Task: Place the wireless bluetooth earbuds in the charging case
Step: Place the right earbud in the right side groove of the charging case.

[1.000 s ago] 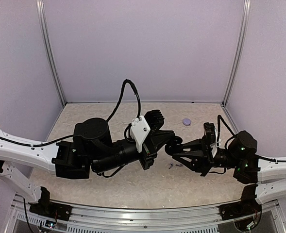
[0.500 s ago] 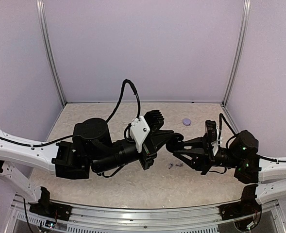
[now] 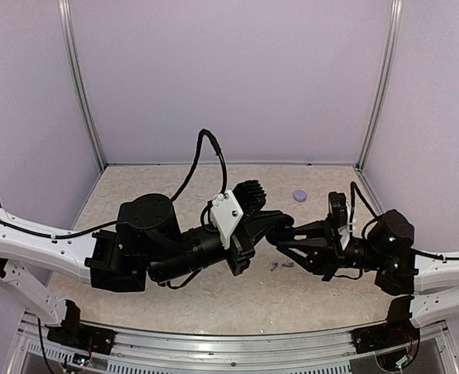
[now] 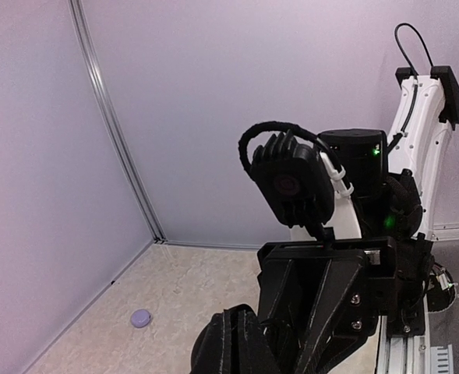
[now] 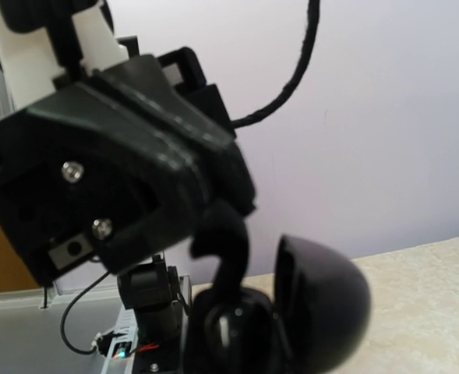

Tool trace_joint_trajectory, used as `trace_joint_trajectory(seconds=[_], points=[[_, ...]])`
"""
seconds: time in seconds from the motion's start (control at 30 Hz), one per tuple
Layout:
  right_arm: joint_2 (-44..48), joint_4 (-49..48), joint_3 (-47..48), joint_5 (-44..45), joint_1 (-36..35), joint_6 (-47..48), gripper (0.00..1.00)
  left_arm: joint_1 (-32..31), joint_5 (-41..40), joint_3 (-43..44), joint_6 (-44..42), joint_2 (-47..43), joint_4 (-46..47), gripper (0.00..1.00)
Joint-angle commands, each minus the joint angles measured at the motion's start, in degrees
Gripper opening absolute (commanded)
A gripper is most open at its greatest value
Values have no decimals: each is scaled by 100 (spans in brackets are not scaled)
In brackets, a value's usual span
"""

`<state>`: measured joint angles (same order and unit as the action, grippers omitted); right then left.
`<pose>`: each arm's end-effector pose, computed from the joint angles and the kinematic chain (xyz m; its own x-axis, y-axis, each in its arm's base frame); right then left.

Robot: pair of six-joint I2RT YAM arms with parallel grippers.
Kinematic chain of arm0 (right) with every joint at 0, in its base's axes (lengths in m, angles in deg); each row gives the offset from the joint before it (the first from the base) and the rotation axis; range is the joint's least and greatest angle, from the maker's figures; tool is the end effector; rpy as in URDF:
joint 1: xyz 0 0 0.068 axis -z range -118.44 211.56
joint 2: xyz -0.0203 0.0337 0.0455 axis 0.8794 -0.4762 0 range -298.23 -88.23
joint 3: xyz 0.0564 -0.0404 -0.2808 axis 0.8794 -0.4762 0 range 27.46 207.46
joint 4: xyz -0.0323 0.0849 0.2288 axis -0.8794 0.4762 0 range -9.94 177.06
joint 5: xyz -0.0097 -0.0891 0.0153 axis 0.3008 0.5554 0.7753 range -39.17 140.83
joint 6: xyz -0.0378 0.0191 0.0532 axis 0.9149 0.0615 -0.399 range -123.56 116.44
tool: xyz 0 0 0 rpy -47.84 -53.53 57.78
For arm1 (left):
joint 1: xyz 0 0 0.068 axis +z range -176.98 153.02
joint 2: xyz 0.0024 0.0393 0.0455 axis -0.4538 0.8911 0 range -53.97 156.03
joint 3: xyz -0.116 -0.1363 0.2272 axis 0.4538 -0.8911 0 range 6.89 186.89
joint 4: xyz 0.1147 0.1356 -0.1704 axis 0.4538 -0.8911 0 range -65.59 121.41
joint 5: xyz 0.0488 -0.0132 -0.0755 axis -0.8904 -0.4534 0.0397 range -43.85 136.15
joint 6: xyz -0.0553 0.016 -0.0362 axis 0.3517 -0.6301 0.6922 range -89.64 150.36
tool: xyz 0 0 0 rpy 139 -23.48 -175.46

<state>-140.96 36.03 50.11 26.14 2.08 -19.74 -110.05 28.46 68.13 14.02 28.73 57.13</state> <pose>0.0808 0.1819 0.3043 -0.1579 0.2307 -0.9601 -0.9835 0.0498 0.1737 0.0581 -0.3401 0.3737 0.2644 0.0463 -0.9633 0.8699 0.4199 0.2590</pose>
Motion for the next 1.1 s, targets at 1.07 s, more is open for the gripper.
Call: trace_joint_trajectory(seconds=[1.07], points=[[278, -286, 55, 128, -18, 36, 1, -201, -211, -388, -18, -66, -9, 12]])
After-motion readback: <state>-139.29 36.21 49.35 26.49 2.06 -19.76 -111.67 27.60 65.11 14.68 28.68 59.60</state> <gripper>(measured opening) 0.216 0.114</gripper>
